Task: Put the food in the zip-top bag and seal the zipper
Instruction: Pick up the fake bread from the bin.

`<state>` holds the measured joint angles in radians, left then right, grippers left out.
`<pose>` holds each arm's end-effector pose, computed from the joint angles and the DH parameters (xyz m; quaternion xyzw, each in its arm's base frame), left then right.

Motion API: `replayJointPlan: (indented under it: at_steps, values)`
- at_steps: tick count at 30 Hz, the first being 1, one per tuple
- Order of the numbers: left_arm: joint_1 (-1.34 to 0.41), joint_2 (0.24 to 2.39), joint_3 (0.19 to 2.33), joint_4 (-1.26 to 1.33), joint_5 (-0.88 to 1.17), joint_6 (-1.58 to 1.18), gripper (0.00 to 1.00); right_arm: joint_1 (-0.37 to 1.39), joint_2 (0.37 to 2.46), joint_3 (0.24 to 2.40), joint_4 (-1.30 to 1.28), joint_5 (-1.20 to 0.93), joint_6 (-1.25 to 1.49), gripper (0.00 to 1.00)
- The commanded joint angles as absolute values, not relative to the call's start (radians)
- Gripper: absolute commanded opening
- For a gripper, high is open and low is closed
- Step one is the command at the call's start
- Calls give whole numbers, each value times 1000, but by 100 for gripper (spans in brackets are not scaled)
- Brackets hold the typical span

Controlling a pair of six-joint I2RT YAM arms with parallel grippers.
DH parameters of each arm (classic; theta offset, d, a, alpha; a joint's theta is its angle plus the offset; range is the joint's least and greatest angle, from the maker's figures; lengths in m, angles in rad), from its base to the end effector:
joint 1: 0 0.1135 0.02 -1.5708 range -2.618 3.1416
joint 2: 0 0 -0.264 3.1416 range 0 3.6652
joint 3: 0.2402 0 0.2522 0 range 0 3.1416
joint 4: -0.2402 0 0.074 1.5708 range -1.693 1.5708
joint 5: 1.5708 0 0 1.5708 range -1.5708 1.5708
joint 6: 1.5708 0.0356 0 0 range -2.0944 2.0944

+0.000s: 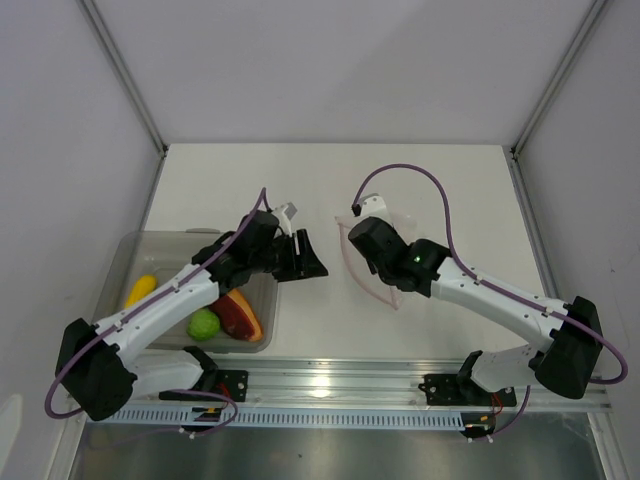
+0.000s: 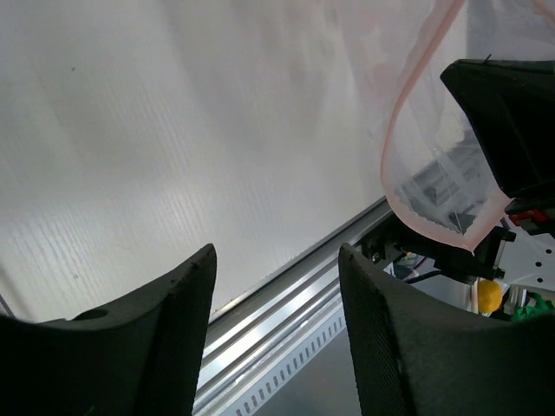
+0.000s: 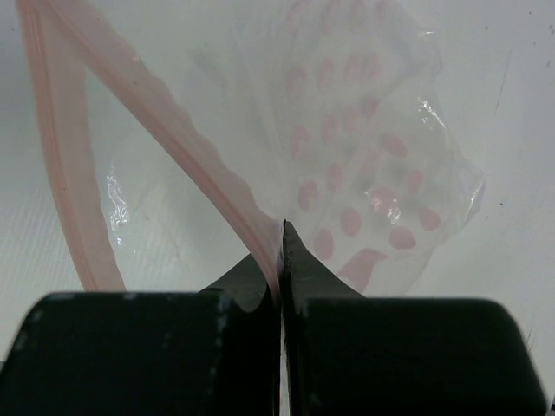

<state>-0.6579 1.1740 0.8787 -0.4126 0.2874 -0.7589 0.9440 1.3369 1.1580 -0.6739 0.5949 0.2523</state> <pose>0.1932 -0.1620 0.2728 0.0144 0.9009 -0.3681 0.2297 0.1796 0.2140 0.3078 -0.2066 0.8770 -0.0376 0.4321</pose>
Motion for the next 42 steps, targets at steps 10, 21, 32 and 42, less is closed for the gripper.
replayJointPlan:
  at_steps: [10, 21, 32, 42]
  values:
    - [-657, 1008, 913, -679, -86, -837, 85, 919, 1335, 1161, -617, 536, 241, 0]
    - [-482, 824, 733, -957, -241, -1140, 96, 920, 1319, 1124, -617, 497, 264, 0]
    - [-420, 912, 687, -1046, -221, -1342, 99, 928, 1301, 1118, -617, 474, 275, 0]
    - [-382, 1069, 661, -1005, -189, -1436, 100, 939, 1302, 1111, -620, 469, 282, 0]
